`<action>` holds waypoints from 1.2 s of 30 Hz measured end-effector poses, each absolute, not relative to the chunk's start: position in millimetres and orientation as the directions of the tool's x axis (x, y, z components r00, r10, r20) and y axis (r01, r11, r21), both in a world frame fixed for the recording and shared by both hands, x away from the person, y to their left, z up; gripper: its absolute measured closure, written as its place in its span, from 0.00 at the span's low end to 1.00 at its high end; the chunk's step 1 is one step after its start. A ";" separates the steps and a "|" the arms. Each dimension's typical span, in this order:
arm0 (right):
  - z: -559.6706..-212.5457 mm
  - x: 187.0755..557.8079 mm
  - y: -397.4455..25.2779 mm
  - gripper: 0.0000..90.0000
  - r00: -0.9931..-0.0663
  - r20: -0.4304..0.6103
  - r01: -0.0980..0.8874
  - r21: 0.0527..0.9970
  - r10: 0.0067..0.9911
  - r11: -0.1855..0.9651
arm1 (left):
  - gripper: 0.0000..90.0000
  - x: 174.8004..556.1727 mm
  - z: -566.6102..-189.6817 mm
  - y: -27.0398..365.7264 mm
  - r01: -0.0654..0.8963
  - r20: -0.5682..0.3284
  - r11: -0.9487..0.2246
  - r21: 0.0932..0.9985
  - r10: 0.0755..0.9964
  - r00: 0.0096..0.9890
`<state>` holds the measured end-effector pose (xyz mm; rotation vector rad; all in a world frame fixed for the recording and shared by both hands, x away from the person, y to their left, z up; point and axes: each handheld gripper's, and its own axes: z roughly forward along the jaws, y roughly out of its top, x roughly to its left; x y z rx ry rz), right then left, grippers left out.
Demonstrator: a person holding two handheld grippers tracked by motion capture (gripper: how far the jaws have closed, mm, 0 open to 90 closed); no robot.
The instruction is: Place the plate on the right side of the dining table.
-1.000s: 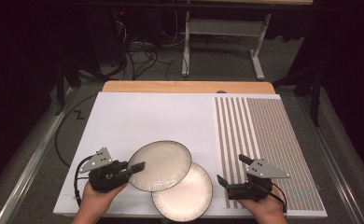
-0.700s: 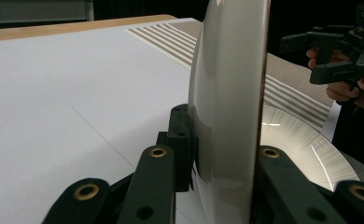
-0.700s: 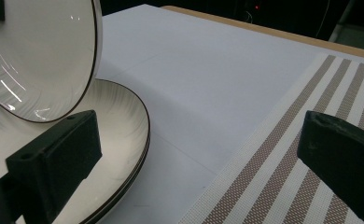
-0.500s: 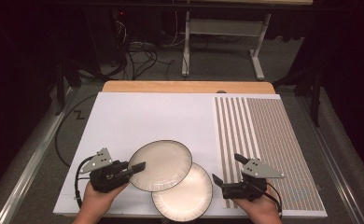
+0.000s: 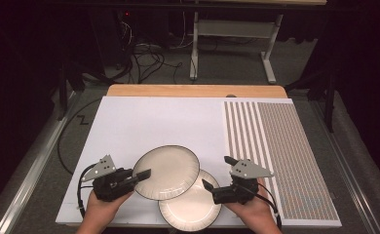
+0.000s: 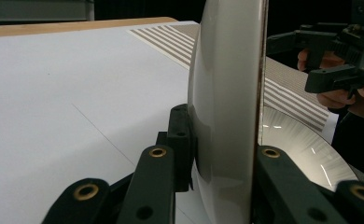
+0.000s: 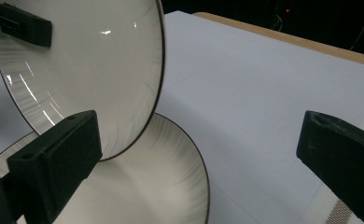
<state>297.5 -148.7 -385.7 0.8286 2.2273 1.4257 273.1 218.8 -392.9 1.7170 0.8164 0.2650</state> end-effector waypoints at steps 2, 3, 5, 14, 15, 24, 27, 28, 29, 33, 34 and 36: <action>-385.6 299.9 -142.8 0.02 -0.766 0.009 0.280 0.905 0.643 0.321 | 0.85 272.9 -392.9 218.6 0.379 -0.233 -0.099 0.920 0.640 0.732; -385.2 301.1 -140.1 0.02 -0.769 0.009 0.278 0.905 0.639 0.322 | 0.85 272.9 -392.9 218.6 0.379 -0.232 -0.100 0.920 0.640 0.732; -383.7 303.3 -134.9 0.04 -0.774 0.008 0.271 0.907 0.633 0.321 | 0.85 272.9 -393.1 218.7 0.378 -0.231 -0.100 0.921 0.640 0.733; -380.7 311.5 -113.8 0.12 -0.799 0.021 0.267 0.908 0.602 0.323 | 0.85 272.3 -392.9 218.2 0.374 -0.226 -0.103 0.922 0.643 0.732; -380.5 311.9 -112.1 0.14 -0.801 0.025 0.269 0.907 0.598 0.323 | 0.85 272.2 -393.0 218.2 0.373 -0.225 -0.102 0.922 0.643 0.732; -383.5 313.9 -101.5 0.27 -0.818 0.047 0.276 0.906 0.573 0.321 | 0.85 271.6 -393.9 219.6 0.373 -0.228 -0.098 0.923 0.643 0.732; -385.1 313.0 -101.0 0.36 -0.818 0.048 0.279 0.905 0.574 0.322 | 0.85 271.9 -394.3 220.0 0.375 -0.231 -0.094 0.922 0.643 0.731; -386.1 312.6 -101.4 0.40 -0.818 0.054 0.283 0.905 0.573 0.318 | 0.85 271.9 -394.4 220.1 0.375 -0.232 -0.093 0.922 0.643 0.730; -387.7 312.3 -101.9 0.43 -0.818 0.060 0.287 0.905 0.572 0.315 | 0.85 271.9 -394.6 220.2 0.375 -0.233 -0.092 0.922 0.643 0.730; -393.9 313.9 -103.7 0.54 -0.824 0.086 0.314 0.892 0.560 0.325 | 0.85 272.1 -394.7 220.1 0.376 -0.233 -0.091 0.922 0.644 0.729; -394.7 314.2 -104.1 0.57 -0.824 0.093 0.319 0.892 0.560 0.321 | 0.85 272.1 -394.7 220.1 0.375 -0.232 -0.092 0.922 0.644 0.729; -395.0 315.3 -105.0 0.60 -0.820 0.105 0.329 0.891 0.563 0.314 | 0.85 272.1 -394.8 220.0 0.374 -0.231 -0.093 0.923 0.643 0.730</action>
